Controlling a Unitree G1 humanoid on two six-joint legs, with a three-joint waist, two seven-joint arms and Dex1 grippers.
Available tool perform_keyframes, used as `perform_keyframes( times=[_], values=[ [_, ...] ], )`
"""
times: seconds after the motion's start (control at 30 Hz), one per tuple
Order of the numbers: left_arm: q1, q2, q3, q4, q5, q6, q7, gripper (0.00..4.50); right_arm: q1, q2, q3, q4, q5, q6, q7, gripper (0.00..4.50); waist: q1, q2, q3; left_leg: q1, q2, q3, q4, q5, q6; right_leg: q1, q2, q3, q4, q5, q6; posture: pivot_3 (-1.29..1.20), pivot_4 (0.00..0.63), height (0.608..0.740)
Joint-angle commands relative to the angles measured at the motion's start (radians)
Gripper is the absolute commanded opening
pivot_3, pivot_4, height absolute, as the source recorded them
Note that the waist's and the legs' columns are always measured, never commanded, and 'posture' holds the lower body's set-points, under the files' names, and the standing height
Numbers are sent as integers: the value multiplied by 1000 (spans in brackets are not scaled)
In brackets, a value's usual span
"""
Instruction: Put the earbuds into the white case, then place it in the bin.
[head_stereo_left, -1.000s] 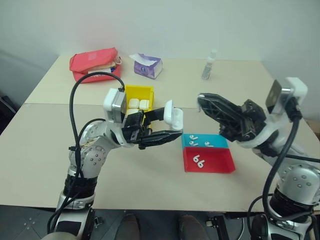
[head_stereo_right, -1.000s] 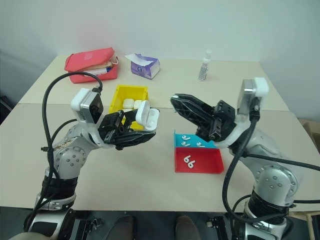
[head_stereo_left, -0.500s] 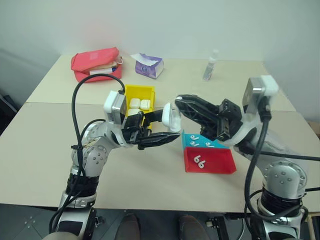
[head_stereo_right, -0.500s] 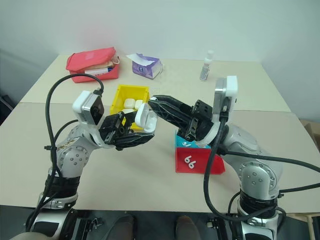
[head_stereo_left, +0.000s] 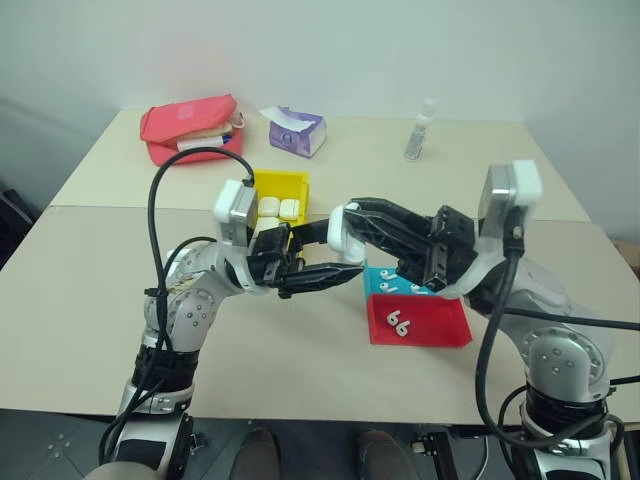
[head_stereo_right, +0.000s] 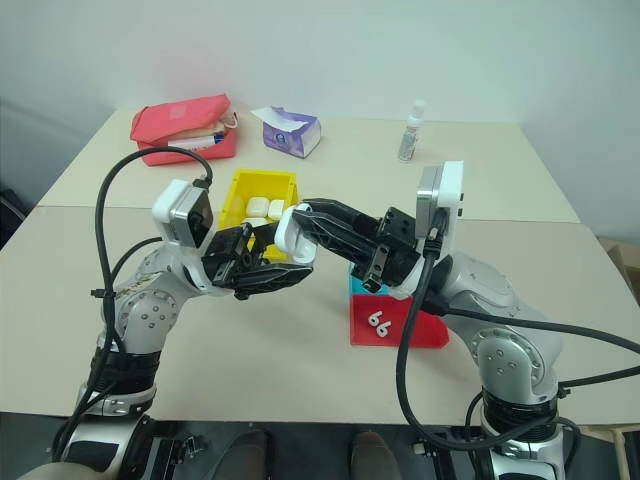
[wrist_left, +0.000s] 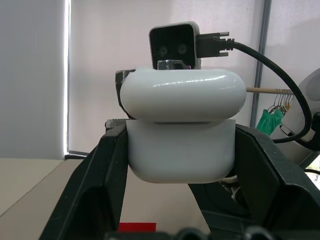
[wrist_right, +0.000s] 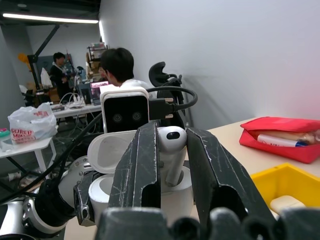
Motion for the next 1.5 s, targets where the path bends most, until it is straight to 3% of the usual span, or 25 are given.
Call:
perform_keyframes(
  times=[0.03, 0.4, 0.43, 0.67, 0.77, 0.83, 0.87, 0.93, 1.07, 1.3, 1.4, 1.5],
  values=[
    [-19, -6, 25, -45, -20, -17, 12, 2804, 25, -25, 13, -27, -11, -15, 20, 601, 0, 0, 0, 0, 0, 0, 0, 0, 0, 0, 0, 0, 0, 0, 0, 0, 150, 740],
    [-20, -1, 31, -17, -9, -28, -1, 2804, 46, -57, 21, -20, -20, -50, 28, 4343, -1, 0, 0, 0, 0, 0, 0, 0, 0, 0, 0, 0, 0, 0, 0, 0, 150, 740],
    [-20, -1, 31, -6, -5, -33, -9, 2804, 44, -56, 19, -18, -20, -51, 23, 4476, 0, 0, 0, 0, 0, 0, 0, 0, 0, 0, 0, 0, 0, 0, 0, 0, 150, 740],
    [-9, 1, 34, 28, 16, -63, -44, 2804, 29, -92, -52, 23, -6, -59, 12, 4476, 1, 0, 0, 0, 0, 0, 0, 0, 0, 0, 0, 0, -1, 0, 0, 0, 150, 740],
    [1, 4, 34, 27, 19, -73, -48, 2804, -38, -168, -150, 130, 24, -54, 35, 4476, 2, 0, 0, 0, 0, 0, 0, 0, 0, 0, 0, 0, 0, 0, 0, 0, 150, 740],
    [8, 5, 32, 24, 21, -78, -48, 2804, -86, -262, -148, 197, -23, -36, 101, 4476, 2, 1, 1, 0, 0, 0, 0, 0, 0, 0, 0, 0, -1, 0, 0, 0, 150, 740],
    [11, 4, 31, 20, 21, -79, -46, 2804, -109, -319, -117, 229, -68, -25, 142, 4476, 2, 1, 1, 0, 0, 0, 0, 0, 0, 0, 0, 0, -1, 0, 0, 0, 150, 740],
    [15, 1, 29, 13, 23, -83, -40, 2804, -192, -474, 78, 302, -288, -27, 242, 4476, 1, 2, 1, 0, 0, 0, -1, 0, 0, 0, 0, 0, -1, 0, 0, 0, 150, 740],
    [17, -2, 33, 16, 27, -92, -39, 2804, -350, -572, 416, 463, -698, -182, 391, 4476, -12, 3, 1, 1, 0, 1, -2, 0, 1, -1, 0, 1, -2, 0, -1, 0, 150, 740],
    [19, 3, 44, -13, 25, -92, -13, 2804, -553, -428, 635, 843, -979, -504, 635, 4476, -4, 5, 3, -1, 0, 1, -1, 0, 1, -2, 0, 0, -3, 0, -1, 0, 150, 740],
    [26, 7, 48, -29, 20, -90, -2, 2804, -608, -369, 664, 969, -1044, -596, 697, 3880, 0, 5, 3, -1, 0, 1, -2, 0, 1, -2, 0, 0, -4, 0, -1, 0, 150, 740],
    [31, 14, 55, -52, 6, -79, 13, 2804, -651, -321, 697, 1082, -1120, -680, 735, 2894, 5, 5, 3, -2, 0, 1, -1, 0, 0, -2, 0, 0, -4, 0, -1, 0, 150, 740]
  ],
)
